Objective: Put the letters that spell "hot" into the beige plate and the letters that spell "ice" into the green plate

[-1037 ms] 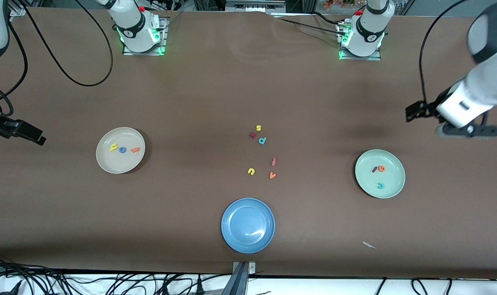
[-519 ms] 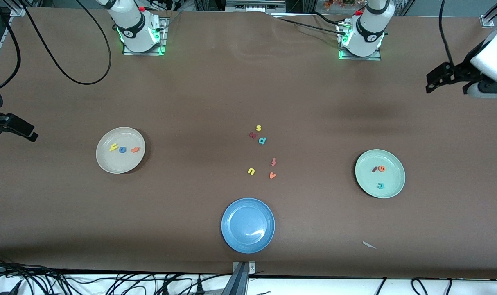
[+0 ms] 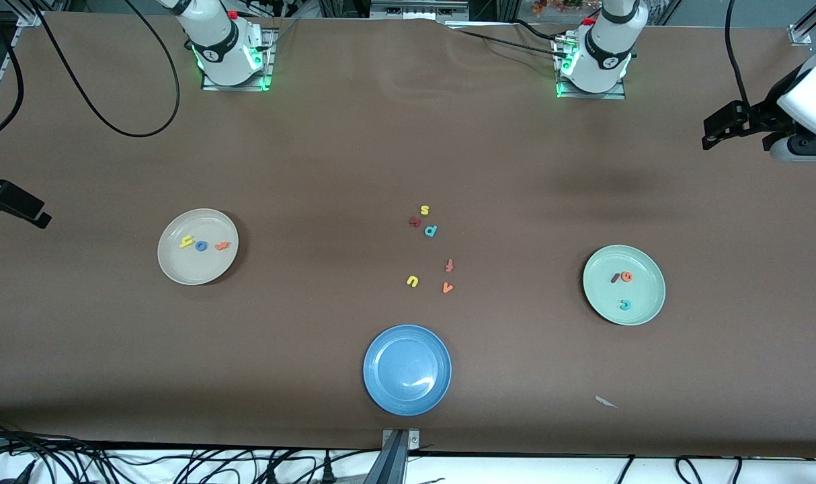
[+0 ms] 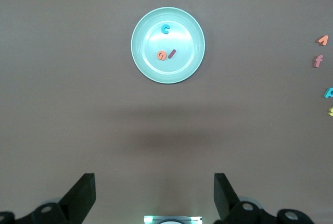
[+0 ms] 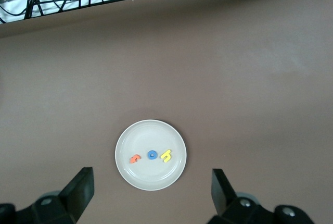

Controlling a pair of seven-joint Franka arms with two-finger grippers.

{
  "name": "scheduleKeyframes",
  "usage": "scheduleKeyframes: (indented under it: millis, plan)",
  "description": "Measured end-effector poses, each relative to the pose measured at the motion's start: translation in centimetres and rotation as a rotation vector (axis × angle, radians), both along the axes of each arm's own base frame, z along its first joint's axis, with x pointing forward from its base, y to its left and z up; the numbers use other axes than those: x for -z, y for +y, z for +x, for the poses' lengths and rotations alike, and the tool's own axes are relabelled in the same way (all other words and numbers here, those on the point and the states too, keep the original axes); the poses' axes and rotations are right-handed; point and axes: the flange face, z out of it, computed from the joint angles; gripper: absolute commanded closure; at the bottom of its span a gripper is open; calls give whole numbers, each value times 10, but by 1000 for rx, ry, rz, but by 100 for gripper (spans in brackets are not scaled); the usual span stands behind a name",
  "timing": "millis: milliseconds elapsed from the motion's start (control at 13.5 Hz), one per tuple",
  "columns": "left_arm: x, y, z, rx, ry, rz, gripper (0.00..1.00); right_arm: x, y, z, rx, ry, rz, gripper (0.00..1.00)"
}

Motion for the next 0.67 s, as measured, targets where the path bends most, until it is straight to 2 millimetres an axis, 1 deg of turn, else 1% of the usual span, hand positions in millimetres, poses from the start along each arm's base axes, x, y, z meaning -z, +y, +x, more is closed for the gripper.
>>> scheduleKeyframes:
  millis: [148,444,667]
  plan:
    - [1,0,0,0,3,0,0,-3,0,-1,-1,-6,0,0]
    - [1,-1,0,3,3,0,0,-22,0,-10,-1,-37,3,0]
    - [1,-4,0,10,3,0,0,-21,0,-10,-1,-35,3,0]
